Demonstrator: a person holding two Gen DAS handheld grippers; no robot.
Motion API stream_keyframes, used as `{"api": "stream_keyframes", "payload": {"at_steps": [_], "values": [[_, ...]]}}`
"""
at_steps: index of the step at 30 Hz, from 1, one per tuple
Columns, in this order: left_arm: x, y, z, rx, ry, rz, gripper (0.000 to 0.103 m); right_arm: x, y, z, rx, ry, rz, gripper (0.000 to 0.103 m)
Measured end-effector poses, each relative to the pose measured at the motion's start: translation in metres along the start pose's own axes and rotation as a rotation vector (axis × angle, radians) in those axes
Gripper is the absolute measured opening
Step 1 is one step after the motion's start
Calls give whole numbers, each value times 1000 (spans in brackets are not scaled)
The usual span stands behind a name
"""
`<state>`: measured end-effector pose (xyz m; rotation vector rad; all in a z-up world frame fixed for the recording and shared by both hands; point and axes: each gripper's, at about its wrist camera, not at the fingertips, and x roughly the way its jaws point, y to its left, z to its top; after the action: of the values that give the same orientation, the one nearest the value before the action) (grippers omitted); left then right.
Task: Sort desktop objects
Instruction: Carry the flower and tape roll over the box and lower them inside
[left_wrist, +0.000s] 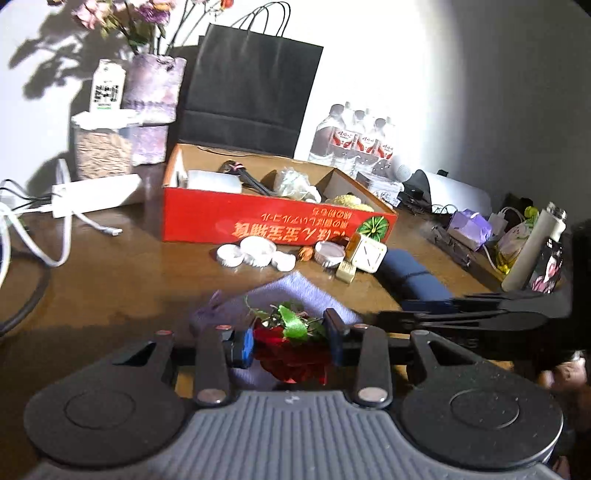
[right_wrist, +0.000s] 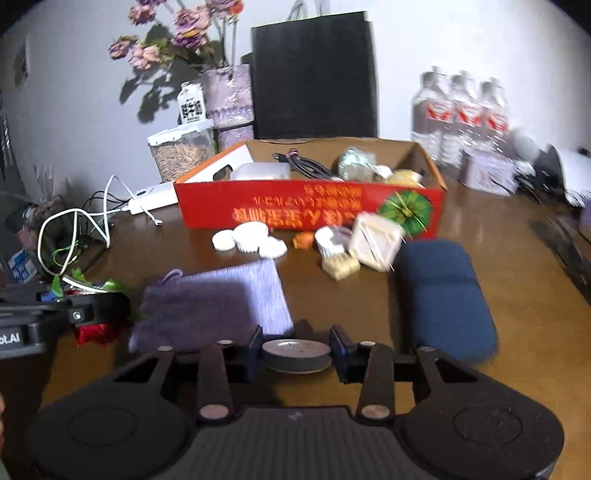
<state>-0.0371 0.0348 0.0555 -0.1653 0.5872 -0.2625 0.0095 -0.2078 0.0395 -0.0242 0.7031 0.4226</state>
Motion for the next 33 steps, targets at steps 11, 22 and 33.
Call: {"api": "stream_keyframes", "payload": {"at_steps": [11, 22, 33], "values": [[-61, -42, -41, 76, -43, -49, 37, -84, 9, -64, 17, -59, -24, 38], [-52, -46, -29, 100, -61, -66, 37, -80, -8, -49, 65, -71, -15, 38], [50, 10, 124, 209, -46, 7, 37, -6, -35, 116, -14, -149, 48, 38]]}}
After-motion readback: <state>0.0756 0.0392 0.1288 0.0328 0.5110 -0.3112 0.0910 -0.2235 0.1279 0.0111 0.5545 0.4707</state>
